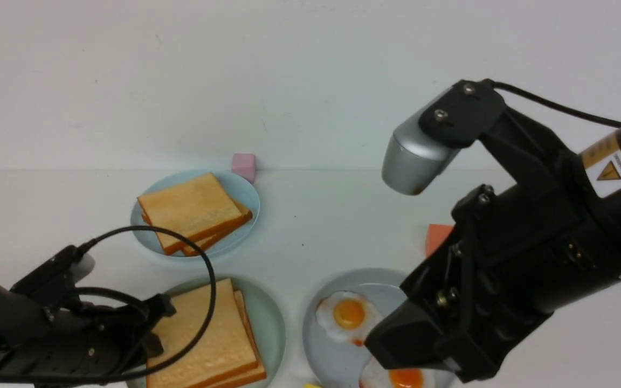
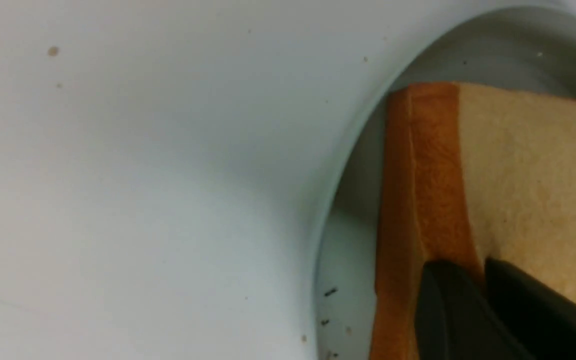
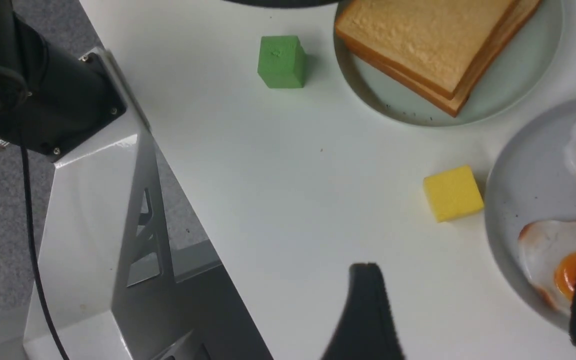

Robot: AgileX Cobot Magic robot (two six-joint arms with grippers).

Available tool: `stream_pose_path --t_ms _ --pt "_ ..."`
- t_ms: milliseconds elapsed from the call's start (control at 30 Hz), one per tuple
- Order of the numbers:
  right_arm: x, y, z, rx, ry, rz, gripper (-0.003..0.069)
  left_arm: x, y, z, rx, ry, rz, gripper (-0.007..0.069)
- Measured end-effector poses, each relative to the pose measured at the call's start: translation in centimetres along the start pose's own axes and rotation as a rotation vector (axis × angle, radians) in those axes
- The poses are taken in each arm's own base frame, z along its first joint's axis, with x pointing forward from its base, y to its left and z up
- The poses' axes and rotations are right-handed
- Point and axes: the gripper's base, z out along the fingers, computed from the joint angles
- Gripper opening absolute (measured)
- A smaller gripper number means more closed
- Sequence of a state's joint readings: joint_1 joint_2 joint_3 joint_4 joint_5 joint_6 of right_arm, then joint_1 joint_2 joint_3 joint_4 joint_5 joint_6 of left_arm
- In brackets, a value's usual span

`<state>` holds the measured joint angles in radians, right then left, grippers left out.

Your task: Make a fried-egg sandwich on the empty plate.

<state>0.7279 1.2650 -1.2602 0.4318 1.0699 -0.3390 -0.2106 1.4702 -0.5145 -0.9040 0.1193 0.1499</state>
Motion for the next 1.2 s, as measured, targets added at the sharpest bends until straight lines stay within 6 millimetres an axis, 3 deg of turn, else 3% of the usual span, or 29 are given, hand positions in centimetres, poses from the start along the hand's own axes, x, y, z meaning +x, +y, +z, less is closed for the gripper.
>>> stream_pose_path --t_ms 133,233,267,367,467,633,700,733,833,867,933,967,1000,1133,1200 --pt "0.0 -0.1 0.0 0.010 0.001 0.005 0.0426 0.0 -0.1 -0.1 0.004 0.001 0.027 0.0162" --pt "0.0 -0.2 0.0 0.026 0.002 0.033 0.0281 -0.1 -0.2 -0.4 0.016 -0.006 0.030 0.0251" --pt "0.1 -0.3 0.0 0.037 0.005 0.051 0.0183 -0.2 -0.3 -0.8 0.027 -0.017 0.025 0.0309" --pt "0.1 -0.5 -0.1 0.052 0.009 0.104 0.0015 -0.3 -0.8 -1.7 0.061 -0.035 0.019 0.0417" --pt "0.4 -0.3 -0.7 0.069 -0.005 0.141 -0.0011 -0.3 -1.3 -3.1 0.106 -0.049 0.030 0.0471" --pt "2.2 0.5 -3.5 0.128 -0.090 0.176 -0.0010 0.4 -2.5 -7.7 0.249 -0.063 0.131 0.0486" --pt "3.1 0.5 -4.0 0.159 -0.128 0.182 -0.0010 0.9 -2.7 -9.2 0.291 -0.060 0.190 0.0480" --pt "4.6 0.4 -4.5 0.210 -0.175 0.177 -0.0010 1.9 -2.8 -11.4 0.348 -0.046 0.267 0.0461" --pt "8.1 -0.1 -4.8 0.311 -0.249 0.158 -0.0010 4.3 -2.3 -15.3 0.435 0.013 0.340 0.0384" --pt "8.5 -0.1 -5.1 0.325 -0.271 0.149 -0.0010 4.6 -2.2 -15.5 0.435 0.031 0.347 0.0377" --pt "12.6 -0.5 -4.6 0.406 -0.326 0.144 -0.0010 6.7 -0.8 -18.0 0.424 0.094 0.331 0.0262" --pt "13.1 -0.6 -4.3 0.410 -0.327 0.150 -0.0010 6.8 -0.8 -18.2 0.429 0.088 0.320 0.0253" --pt "15.7 -0.8 -4.1 0.450 -0.383 0.146 -0.0008 8.1 0.6 -19.3 0.370 0.129 0.294 0.0171" --pt "20.0 -1.3 -3.0 0.503 -0.480 0.149 -0.0006 10.6 3.7 -21.5 0.256 0.117 0.275 -0.0005" --pt "21.7 -1.5 -2.5 0.528 -0.546 0.125 -0.0006 11.6 4.8 -22.5 0.272 0.055 0.271 -0.0013"
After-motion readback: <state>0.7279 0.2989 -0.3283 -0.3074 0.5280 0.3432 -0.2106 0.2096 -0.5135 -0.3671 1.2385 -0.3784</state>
